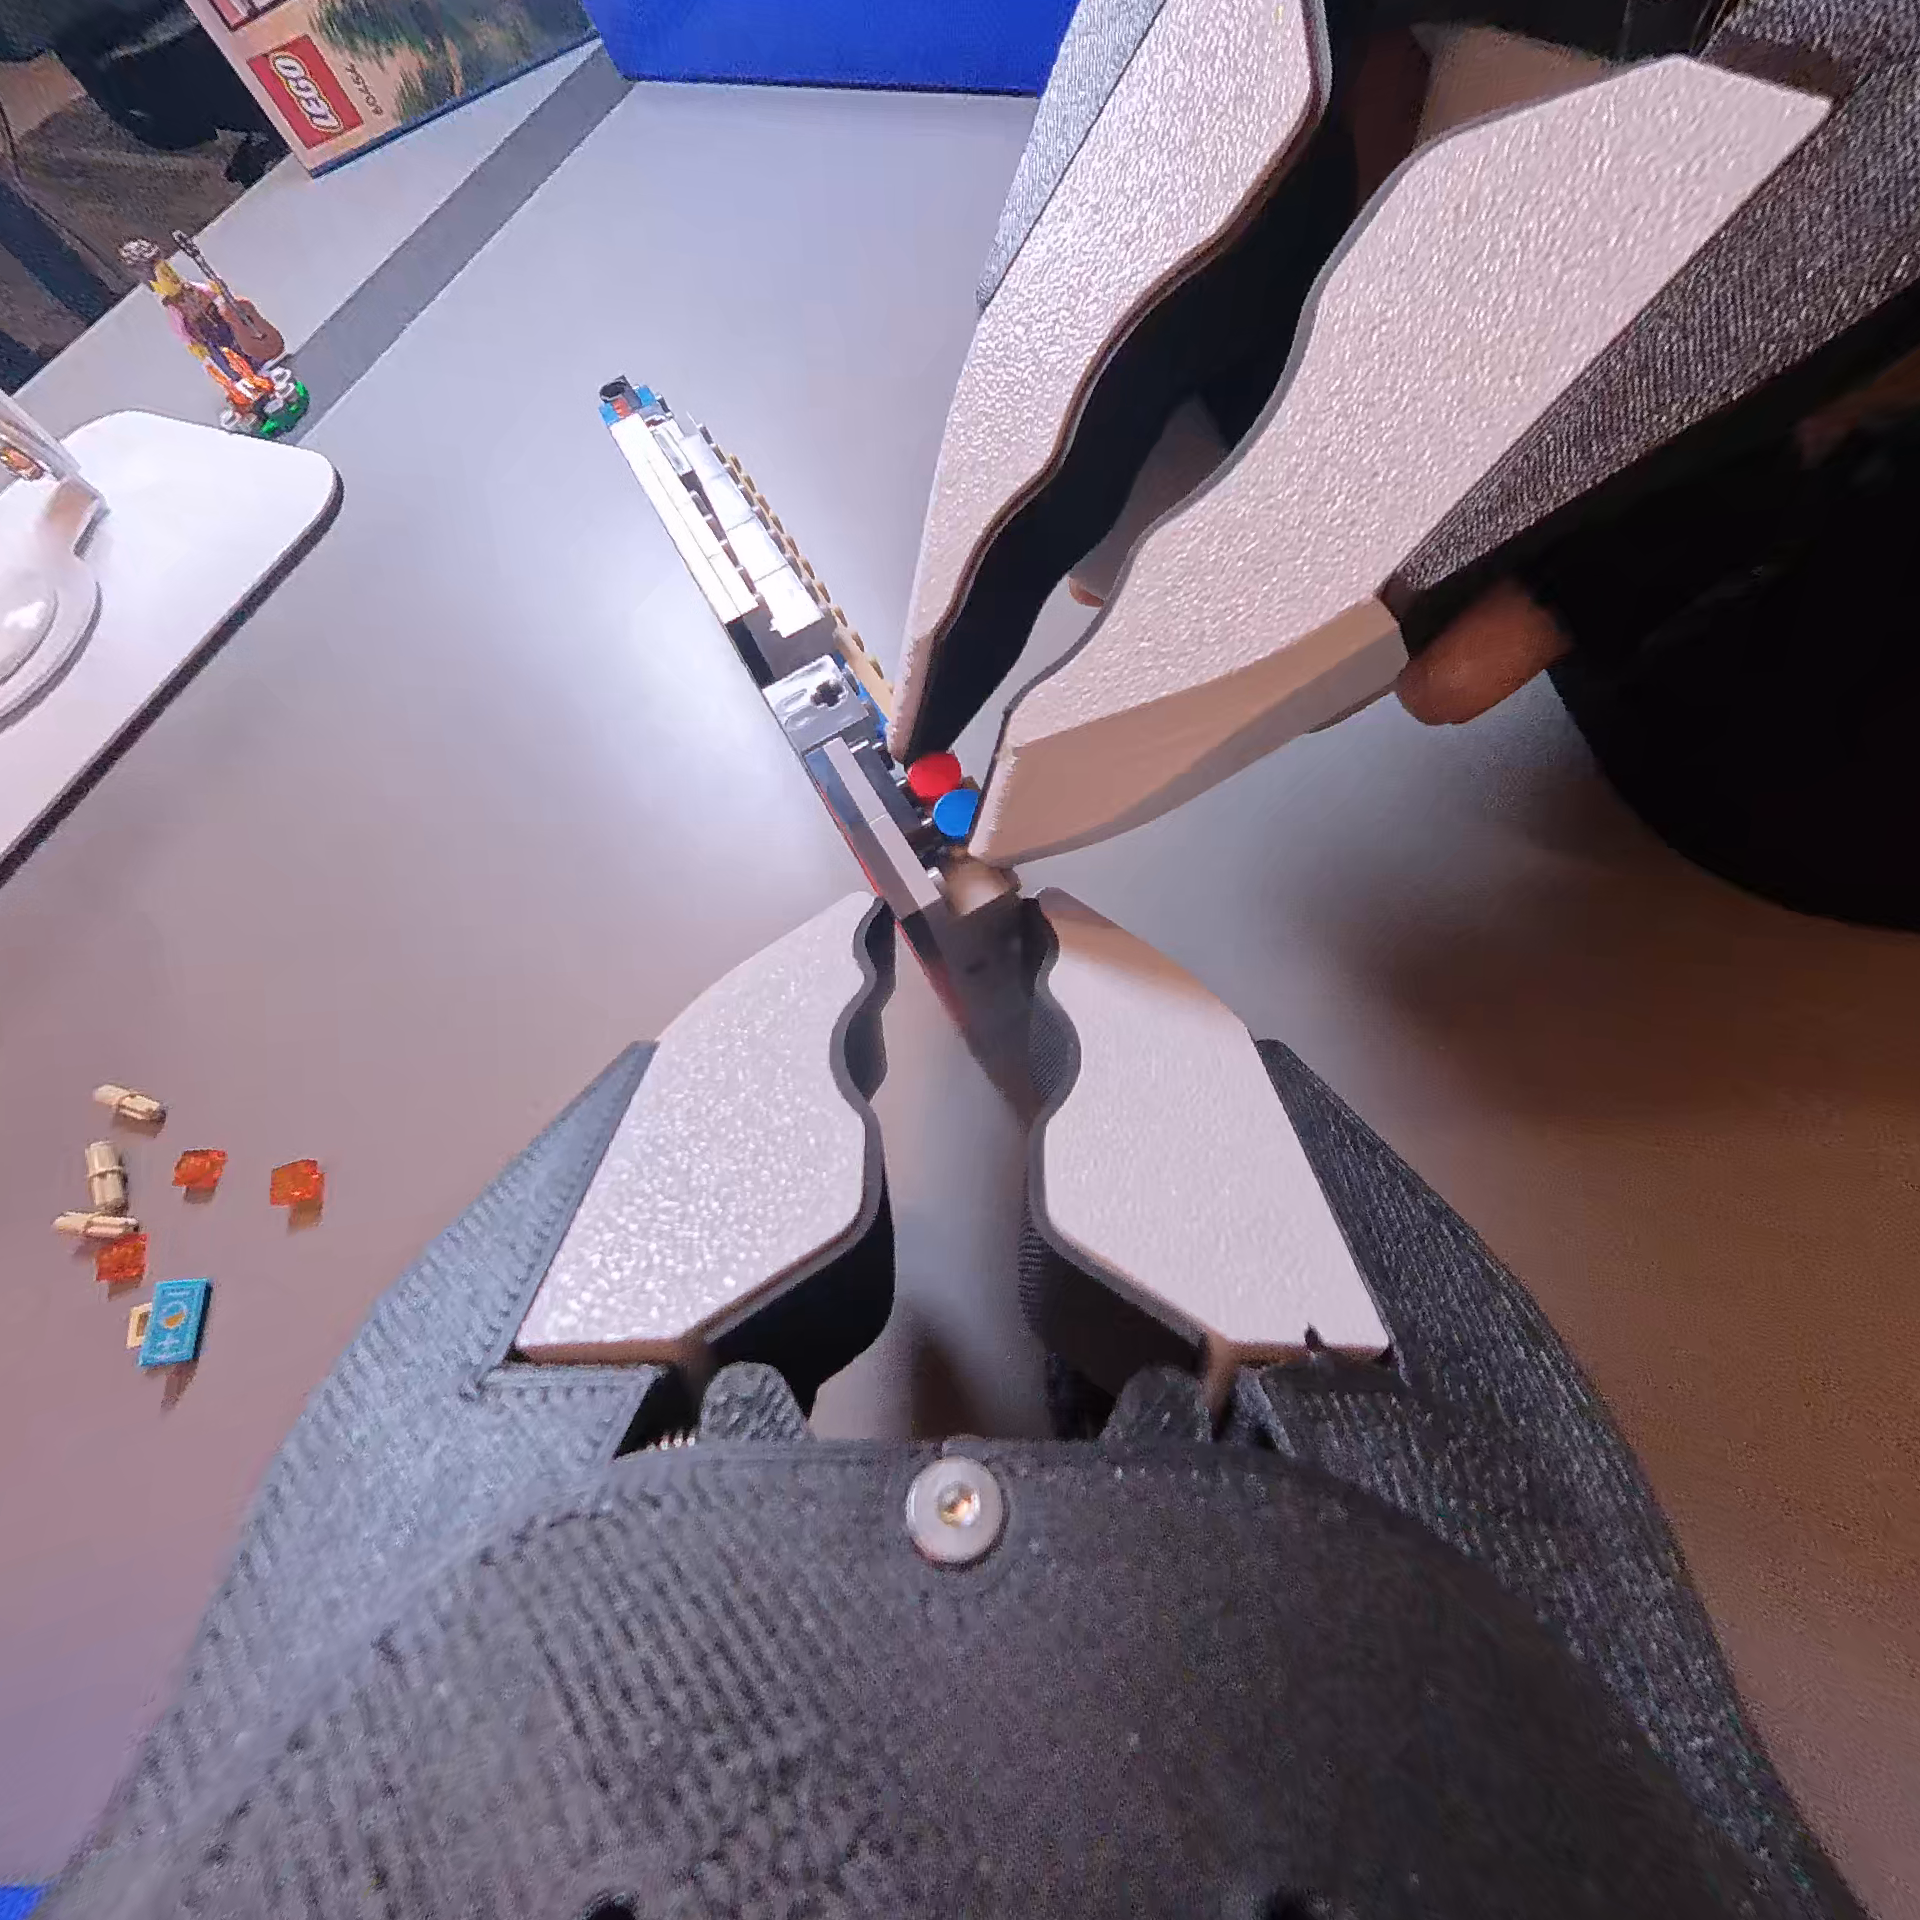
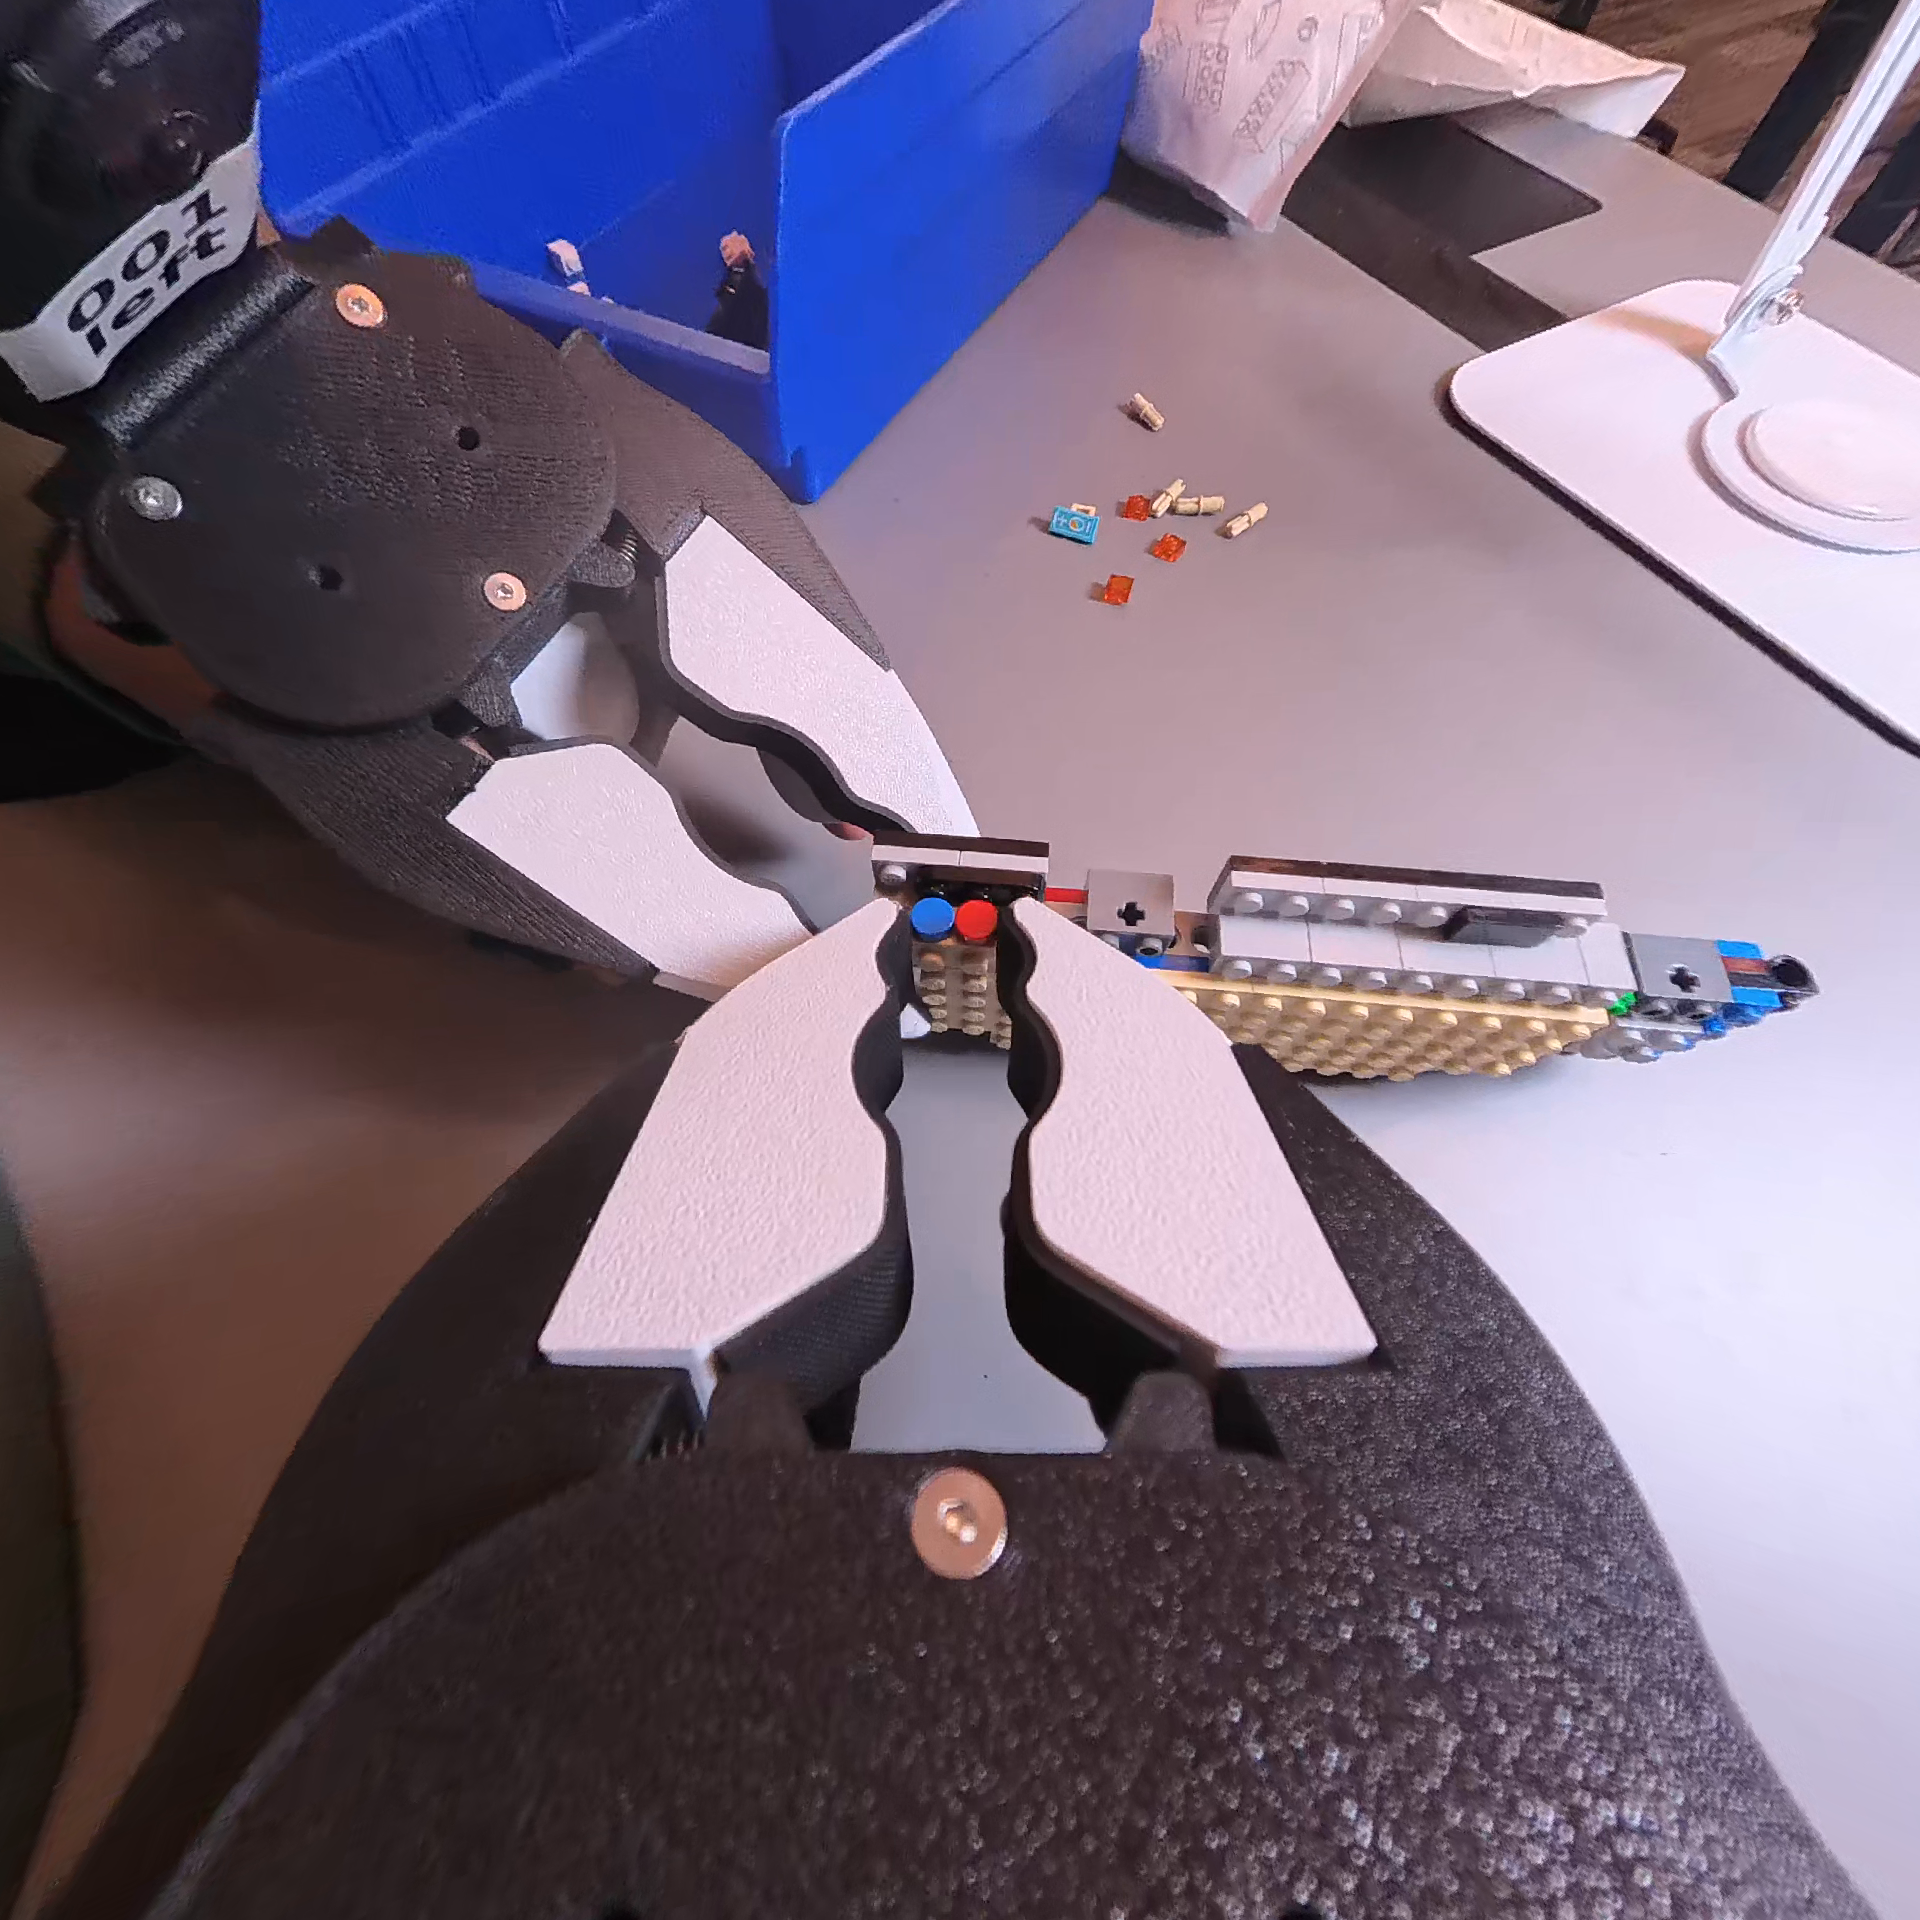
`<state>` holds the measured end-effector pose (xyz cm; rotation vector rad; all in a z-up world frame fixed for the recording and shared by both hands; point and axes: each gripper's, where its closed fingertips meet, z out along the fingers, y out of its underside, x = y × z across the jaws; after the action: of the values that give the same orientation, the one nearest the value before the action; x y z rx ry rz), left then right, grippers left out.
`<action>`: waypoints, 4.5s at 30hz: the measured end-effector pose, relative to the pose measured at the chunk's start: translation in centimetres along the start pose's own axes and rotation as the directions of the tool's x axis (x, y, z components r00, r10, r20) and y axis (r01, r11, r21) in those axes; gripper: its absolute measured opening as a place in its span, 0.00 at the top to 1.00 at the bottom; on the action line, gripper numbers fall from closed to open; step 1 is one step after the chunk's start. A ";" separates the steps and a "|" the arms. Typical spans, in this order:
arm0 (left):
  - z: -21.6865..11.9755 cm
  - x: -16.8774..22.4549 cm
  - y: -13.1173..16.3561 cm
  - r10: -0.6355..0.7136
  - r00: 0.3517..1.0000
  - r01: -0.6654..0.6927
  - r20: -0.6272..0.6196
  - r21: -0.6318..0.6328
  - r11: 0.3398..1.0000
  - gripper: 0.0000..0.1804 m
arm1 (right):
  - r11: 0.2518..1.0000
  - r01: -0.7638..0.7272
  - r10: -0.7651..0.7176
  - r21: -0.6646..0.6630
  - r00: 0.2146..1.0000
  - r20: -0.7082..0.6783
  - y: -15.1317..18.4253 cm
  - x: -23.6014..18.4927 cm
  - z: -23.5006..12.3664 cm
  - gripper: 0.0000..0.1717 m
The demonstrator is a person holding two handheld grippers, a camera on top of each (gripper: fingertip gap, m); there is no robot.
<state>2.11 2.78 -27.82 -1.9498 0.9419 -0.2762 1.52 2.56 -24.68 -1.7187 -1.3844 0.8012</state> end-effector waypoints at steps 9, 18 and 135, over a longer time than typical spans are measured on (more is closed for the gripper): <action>0.1 -0.3 0.0 -0.034 0.999 0.034 -0.019 0.013 0.999 0.87 | 0.992 0.076 -0.074 0.096 0.997 -0.028 -0.3 0.2 0.1 0.92; 0.1 -0.3 -0.1 -0.046 0.998 0.047 -0.030 0.015 0.999 0.87 | 0.988 -0.054 0.049 0.145 0.998 0.036 -0.5 0.4 0.1 0.92; -6.4 -5.0 4.7 -0.186 0.959 0.157 -0.214 -0.146 0.977 0.81 | 0.959 0.113 -0.068 -0.260 0.982 0.177 -0.7 17.6 10.1 0.96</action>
<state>-7.08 0.91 -27.23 -2.1550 0.9553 -0.5617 -3.63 21.67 -29.20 -1.8080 -1.7409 0.7451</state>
